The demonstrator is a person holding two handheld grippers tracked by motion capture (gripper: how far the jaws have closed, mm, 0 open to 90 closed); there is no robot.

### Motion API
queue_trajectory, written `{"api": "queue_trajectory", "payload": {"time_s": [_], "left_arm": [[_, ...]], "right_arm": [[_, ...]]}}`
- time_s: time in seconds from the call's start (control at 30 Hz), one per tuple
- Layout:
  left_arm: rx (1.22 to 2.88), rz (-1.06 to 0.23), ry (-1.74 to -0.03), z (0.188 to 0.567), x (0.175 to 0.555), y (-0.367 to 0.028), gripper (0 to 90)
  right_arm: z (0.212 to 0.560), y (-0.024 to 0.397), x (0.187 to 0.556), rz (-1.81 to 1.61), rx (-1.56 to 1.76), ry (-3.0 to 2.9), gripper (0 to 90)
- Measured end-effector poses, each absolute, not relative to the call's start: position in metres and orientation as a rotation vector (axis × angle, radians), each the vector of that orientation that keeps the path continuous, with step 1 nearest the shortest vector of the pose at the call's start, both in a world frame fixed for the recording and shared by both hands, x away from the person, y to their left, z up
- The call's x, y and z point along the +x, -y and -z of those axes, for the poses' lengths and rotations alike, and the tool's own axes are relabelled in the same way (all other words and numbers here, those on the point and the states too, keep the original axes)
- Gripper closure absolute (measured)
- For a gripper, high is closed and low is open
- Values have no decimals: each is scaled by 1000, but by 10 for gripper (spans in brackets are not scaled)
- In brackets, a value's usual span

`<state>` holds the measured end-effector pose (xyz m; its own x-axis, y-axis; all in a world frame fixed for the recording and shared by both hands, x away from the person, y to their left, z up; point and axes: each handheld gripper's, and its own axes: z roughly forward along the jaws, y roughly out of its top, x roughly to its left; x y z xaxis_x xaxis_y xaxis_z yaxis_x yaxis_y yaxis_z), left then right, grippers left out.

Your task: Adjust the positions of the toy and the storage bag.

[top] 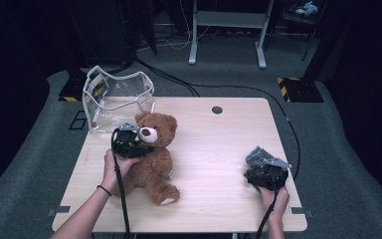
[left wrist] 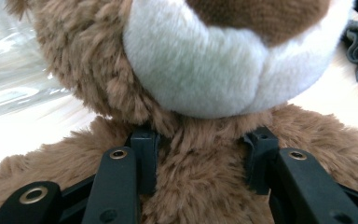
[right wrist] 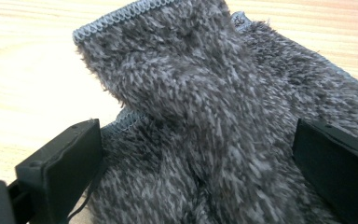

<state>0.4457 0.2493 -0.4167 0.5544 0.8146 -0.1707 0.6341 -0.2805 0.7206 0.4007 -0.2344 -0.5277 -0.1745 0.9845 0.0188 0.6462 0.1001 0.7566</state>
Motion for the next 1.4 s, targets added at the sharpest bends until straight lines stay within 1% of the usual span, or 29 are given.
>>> {"api": "queue_trajectory", "payload": {"time_s": [0.13,0.3,0.53,0.7,0.97,1.1,1.23,1.4], "left_arm": [[2029,-312,-1156,414,441,-260,580],[2000,-319,-1193,414,432,-275,580],[1976,-298,-1245,417,422,-298,578],[1977,-286,-1279,418,421,-311,577],[2028,-256,-1304,422,423,-326,570],[2017,-223,-1359,430,429,-336,562],[2012,-180,-1396,438,436,-340,537],[2013,-165,-1434,453,444,-333,468]], "right_arm": [[528,234,401,-870,1590,-1880,16],[528,234,401,-870,1586,-1881,16],[528,233,401,-862,1591,-1881,15],[528,233,401,-858,1591,-1882,15],[528,232,401,-847,1590,-1885,16],[528,232,401,-843,1577,-1889,15],[528,232,401,-840,1576,-1890,14],[528,231,401,-839,1576,-1890,14]]}}
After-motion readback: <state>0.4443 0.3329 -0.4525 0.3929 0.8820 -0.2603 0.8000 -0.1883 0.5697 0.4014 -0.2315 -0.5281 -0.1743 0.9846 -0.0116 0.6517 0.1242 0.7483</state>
